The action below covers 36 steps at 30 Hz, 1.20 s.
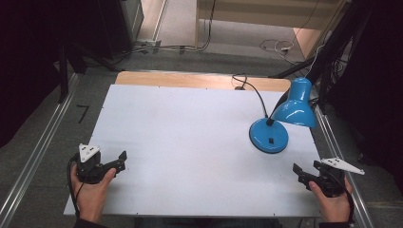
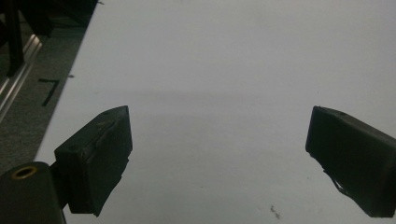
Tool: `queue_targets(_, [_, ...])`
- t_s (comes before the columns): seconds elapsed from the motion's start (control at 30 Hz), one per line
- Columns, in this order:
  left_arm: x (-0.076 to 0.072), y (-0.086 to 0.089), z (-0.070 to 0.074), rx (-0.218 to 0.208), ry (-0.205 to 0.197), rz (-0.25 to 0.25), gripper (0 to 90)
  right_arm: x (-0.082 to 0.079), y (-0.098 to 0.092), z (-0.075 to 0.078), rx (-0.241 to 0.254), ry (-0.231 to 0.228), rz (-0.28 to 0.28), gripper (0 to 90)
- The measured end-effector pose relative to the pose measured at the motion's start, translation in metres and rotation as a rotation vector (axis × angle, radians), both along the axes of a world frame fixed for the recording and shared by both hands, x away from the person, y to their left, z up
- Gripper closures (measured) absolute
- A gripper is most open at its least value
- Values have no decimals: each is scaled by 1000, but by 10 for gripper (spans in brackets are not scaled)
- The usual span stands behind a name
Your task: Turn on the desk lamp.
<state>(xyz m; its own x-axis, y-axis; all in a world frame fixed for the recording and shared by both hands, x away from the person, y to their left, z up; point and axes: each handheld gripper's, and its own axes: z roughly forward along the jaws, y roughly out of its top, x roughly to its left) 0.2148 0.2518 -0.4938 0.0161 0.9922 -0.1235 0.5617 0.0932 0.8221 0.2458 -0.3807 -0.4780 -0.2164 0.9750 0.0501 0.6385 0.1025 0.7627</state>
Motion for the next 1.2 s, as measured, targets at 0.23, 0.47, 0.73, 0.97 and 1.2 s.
queue_targets(0.23, [3, 0, -2, 5, 5, -2, 75, 2, 3, -1, -9, 7, 10, 168])
queue_targets(0.47, [1, 0, -2, 1, 4, -2, 75, 3, 6, -2, -16, 10, 24, 169])
queue_targets(0.73, [1, 0, -2, 0, -1, -1, 75, 5, 9, -3, -18, 8, 36, 169])
queue_targets(0.97, [2, -1, -2, 6, 2, -4, 75, 7, 12, -4, -24, 10, 46, 169])
queue_targets(1.2, [2, 0, -2, 7, 2, -3, 75, 8, 13, -3, -18, 8, 48, 170])
